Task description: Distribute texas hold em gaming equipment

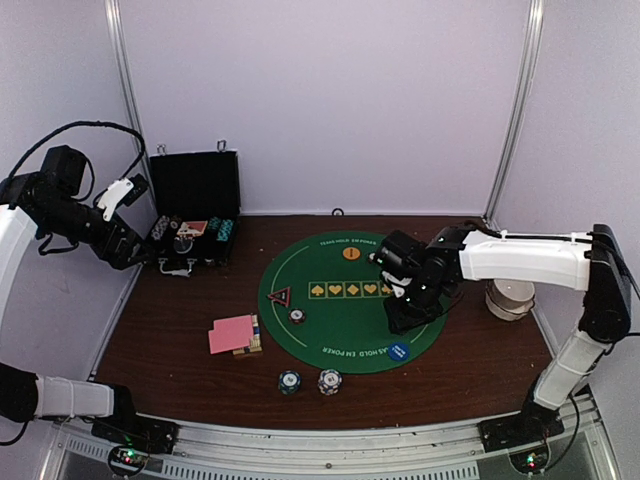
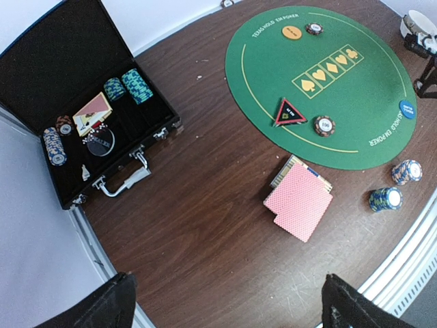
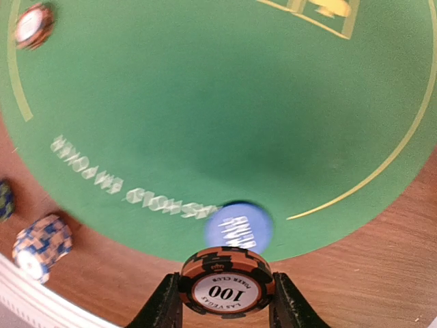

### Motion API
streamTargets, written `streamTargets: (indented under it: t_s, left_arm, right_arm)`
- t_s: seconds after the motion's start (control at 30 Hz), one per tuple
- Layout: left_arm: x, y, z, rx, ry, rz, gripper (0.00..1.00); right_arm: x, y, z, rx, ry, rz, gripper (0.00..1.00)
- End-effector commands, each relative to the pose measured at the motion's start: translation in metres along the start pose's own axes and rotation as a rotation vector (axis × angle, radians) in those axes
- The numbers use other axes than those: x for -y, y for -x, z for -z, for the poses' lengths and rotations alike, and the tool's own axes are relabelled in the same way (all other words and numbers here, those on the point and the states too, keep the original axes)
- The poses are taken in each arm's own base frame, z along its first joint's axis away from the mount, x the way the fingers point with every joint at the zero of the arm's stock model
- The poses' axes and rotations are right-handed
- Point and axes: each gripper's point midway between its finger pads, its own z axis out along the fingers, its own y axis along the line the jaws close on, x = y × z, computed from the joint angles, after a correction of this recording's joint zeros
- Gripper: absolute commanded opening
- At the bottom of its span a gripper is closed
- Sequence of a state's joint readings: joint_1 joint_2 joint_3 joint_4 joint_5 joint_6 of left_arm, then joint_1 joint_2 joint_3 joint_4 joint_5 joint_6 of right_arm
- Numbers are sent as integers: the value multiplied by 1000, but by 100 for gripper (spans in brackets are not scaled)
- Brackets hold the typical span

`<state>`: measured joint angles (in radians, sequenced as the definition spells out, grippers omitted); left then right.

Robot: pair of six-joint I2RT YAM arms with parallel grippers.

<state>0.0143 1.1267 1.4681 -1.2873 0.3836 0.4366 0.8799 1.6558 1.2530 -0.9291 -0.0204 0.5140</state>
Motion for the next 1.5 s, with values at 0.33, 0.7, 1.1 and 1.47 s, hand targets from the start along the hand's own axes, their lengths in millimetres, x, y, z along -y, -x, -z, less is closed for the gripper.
streamTargets:
  t_s: [0.33,0.7,1.1,1.47]
  left_arm:
    - [2,8,9,35,0,-20,98]
    - [2,7,9,30,2,-20,97]
    - [2,8,9,31,-5,-16,97]
    - [2,8,9,30,-9,-16,97]
  right_arm:
    - [83,-4,-55,-48,-131,-173,22]
    - [88,-12,-80,-94,-125,-187,32]
    - [58,21,-4,72,-80,-85,73]
    - [-110,-15,37,78,134,305,82]
